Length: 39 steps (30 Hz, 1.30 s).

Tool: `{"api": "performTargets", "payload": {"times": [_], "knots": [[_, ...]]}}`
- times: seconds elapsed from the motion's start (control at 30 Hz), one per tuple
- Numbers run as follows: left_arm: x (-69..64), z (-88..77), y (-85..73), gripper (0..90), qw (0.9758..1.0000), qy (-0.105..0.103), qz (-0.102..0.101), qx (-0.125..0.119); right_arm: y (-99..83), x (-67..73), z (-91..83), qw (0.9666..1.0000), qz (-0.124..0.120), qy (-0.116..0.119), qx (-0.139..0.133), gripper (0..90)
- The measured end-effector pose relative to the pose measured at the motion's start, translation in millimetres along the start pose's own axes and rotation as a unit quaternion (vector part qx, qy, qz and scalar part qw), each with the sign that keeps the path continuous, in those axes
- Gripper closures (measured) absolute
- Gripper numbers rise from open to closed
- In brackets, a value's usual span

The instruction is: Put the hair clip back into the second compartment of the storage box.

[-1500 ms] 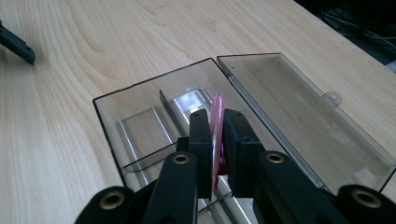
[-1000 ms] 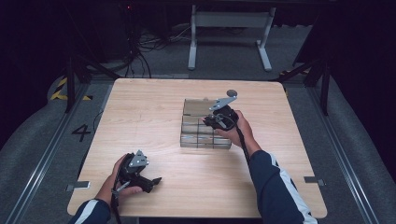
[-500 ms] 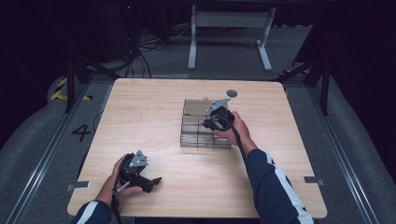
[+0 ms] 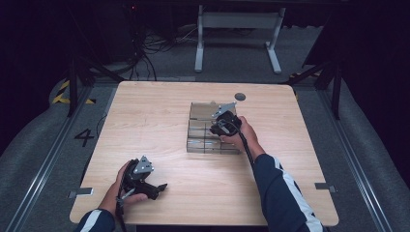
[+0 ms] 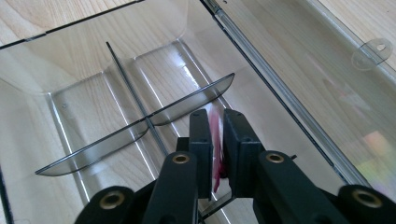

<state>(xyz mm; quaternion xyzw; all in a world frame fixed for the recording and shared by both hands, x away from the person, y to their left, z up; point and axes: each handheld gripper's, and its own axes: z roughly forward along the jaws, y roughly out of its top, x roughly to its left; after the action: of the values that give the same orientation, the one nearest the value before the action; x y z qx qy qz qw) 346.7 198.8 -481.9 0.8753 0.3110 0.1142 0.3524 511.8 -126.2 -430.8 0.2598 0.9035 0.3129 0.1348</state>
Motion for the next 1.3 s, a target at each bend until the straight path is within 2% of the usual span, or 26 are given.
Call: {"api": "performTargets", "payload": {"times": [0.67, 1.1, 1.3], "knots": [[0.0, 0.0, 0.0, 0.4, 1.0000, 0.000, 0.000, 0.000, -2.0, -0.1, -2.8, 1.0000, 0.004, 0.003, -0.002, 81.8], [-0.4, -0.1, -0.4, 0.6, 1.0000, 0.001, -0.002, -0.001, -1.6, 6.3, -19.0, 1.0000, -0.002, -0.007, -0.003, 75.9], [-0.4, -0.1, -0.5, 0.6, 1.0000, 0.001, -0.003, -0.001, -5.2, 11.7, -29.1, 0.9998, -0.014, -0.014, 0.000, 70.7]]}}
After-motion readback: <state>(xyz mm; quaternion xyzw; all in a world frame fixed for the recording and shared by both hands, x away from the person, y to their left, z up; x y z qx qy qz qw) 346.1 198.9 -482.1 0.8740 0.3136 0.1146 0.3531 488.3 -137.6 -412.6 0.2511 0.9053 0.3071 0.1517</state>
